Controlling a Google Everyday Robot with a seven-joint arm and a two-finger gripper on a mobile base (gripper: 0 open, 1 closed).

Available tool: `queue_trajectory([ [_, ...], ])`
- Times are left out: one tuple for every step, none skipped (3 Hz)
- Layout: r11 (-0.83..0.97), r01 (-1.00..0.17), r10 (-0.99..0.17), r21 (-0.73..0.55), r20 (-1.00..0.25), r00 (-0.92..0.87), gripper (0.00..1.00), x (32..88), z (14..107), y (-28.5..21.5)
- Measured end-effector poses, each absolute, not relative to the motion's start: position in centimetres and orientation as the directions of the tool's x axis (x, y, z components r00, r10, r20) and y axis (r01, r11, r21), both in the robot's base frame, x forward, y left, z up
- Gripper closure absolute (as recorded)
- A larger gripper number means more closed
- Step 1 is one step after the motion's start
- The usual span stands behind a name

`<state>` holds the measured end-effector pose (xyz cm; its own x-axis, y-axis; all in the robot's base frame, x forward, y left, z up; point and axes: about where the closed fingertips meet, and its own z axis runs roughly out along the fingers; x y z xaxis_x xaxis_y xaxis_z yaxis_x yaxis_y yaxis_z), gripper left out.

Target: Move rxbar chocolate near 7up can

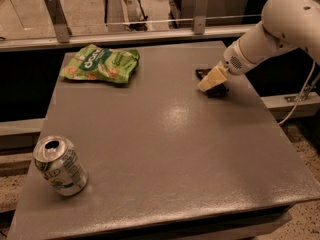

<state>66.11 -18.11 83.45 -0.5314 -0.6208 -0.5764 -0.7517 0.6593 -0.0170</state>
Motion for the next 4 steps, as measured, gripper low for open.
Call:
queue_trajectory([
  [0.643,-0.766,-0.635,-0.004,-0.561,-0.531,0.72,65.7,83.2,-17.3],
  [0.608,-0.794,-0.660,0.007,-0.551,-0.510,0.95,65.1,83.2,-16.1],
  [0.521,-0.853,-0.693,0.009,-0.580,-0.429,1.00,64.7,85.5,-14.1],
  [0.450,-0.893,-0.710,-0.021,-0.614,-0.343,1.00,64.2,88.6,-13.6],
])
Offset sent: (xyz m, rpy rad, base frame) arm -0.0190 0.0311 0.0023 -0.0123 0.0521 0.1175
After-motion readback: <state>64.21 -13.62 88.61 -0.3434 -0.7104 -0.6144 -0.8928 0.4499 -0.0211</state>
